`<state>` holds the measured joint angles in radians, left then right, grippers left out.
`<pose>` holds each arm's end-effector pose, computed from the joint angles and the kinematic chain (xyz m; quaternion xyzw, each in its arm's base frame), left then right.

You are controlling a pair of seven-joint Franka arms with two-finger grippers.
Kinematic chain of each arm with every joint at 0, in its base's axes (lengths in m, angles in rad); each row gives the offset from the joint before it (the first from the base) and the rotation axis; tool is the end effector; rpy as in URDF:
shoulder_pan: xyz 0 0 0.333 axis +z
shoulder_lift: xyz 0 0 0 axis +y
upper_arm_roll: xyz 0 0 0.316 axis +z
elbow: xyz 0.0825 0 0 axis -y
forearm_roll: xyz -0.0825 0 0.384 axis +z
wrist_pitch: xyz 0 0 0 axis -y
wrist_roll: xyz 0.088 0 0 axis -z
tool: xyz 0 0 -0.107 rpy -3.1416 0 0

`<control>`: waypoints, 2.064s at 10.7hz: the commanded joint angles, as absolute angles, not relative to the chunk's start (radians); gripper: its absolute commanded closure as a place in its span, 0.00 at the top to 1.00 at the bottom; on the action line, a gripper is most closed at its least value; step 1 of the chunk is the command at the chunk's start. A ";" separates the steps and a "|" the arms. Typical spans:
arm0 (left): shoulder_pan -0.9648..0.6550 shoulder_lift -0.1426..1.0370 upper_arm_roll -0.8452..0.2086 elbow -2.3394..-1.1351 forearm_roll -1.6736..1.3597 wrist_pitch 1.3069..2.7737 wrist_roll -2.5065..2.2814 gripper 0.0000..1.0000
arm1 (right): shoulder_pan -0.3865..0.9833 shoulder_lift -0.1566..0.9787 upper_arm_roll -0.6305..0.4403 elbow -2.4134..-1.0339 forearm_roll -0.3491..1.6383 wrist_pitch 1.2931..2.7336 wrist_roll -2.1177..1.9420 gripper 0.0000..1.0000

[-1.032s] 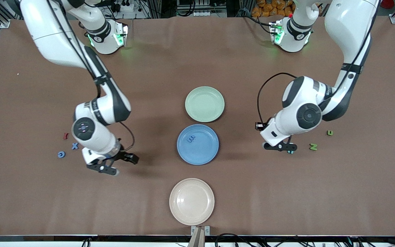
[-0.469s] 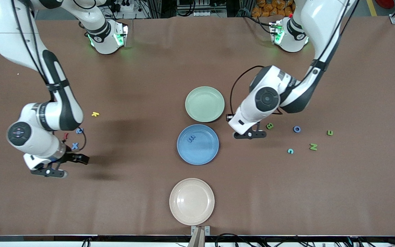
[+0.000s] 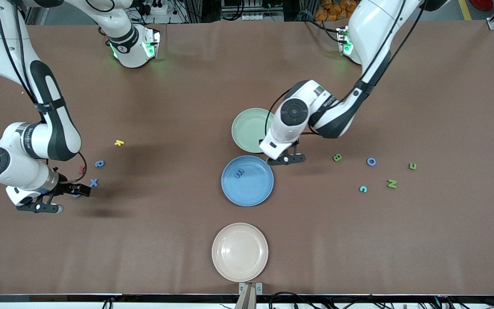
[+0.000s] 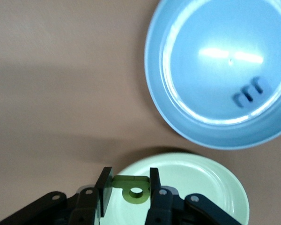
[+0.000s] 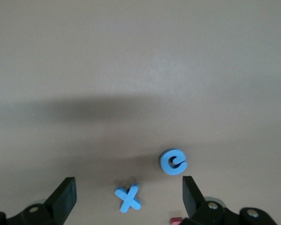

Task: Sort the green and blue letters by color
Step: 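Drop the green P on the green plate while the right gripper grasps blue X, then lift the blue X with the right gripper while the left gripper reaches green B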

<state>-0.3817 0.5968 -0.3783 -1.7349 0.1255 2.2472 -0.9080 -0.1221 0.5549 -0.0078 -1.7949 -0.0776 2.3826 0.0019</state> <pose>0.4985 -0.4369 0.2523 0.9963 0.0612 -0.0553 0.0241 0.6537 -0.0858 0.2430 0.9987 -0.0375 0.0145 0.0302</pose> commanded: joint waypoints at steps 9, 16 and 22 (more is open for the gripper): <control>-0.462 0.617 -0.365 -1.726 0.233 2.212 -1.109 1.00 | -0.143 0.529 0.012 -2.023 -0.080 2.626 -0.006 0.72; -0.183 0.367 -0.373 -1.788 0.233 1.977 -0.495 1.00 | -0.146 0.548 0.011 -2.054 -0.080 2.683 -0.011 0.49; 0.063 0.252 -0.385 -1.943 0.218 2.075 -0.034 1.00 | -0.150 0.551 0.011 -2.056 -0.086 2.669 -0.008 0.06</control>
